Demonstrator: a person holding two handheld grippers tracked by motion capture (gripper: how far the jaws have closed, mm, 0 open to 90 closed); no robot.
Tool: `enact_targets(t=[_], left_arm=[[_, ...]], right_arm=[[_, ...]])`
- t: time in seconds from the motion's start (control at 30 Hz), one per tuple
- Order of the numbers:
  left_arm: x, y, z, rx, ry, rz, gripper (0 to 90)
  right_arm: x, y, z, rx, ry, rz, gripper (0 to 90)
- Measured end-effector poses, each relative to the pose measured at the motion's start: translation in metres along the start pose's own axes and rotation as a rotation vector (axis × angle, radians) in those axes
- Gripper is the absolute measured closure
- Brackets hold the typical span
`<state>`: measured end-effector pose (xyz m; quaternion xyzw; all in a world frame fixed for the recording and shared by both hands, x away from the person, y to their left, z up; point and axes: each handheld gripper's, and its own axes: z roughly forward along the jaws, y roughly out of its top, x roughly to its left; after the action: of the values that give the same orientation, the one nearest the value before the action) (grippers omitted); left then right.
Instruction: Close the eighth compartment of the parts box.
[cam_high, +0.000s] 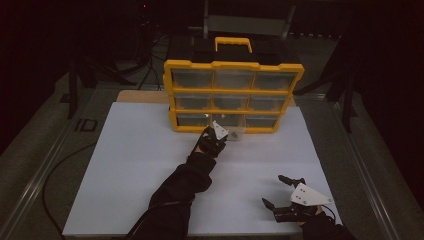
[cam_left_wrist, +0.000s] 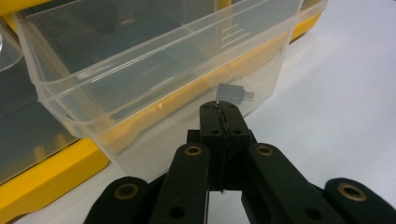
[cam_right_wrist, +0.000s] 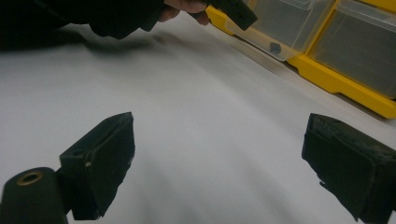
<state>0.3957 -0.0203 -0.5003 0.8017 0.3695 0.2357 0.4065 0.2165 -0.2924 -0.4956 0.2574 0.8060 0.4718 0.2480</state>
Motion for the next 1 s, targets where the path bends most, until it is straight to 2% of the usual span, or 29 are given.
enact_targets(t=[0.33, 1.0], left_arm=[[0.003, 0.001, 0.003, 0.008, 0.009, 0.018, 89.1], [0.006, 0.006, 0.013, 0.01, 0.035, 0.021, 89.1]], right_arm=[[0.0, 0.0, 0.0, 0.001, 0.0, 0.0, 9.4], [0.0, 0.0, 0.0, 0.0, -0.003, 0.001, 9.5]])
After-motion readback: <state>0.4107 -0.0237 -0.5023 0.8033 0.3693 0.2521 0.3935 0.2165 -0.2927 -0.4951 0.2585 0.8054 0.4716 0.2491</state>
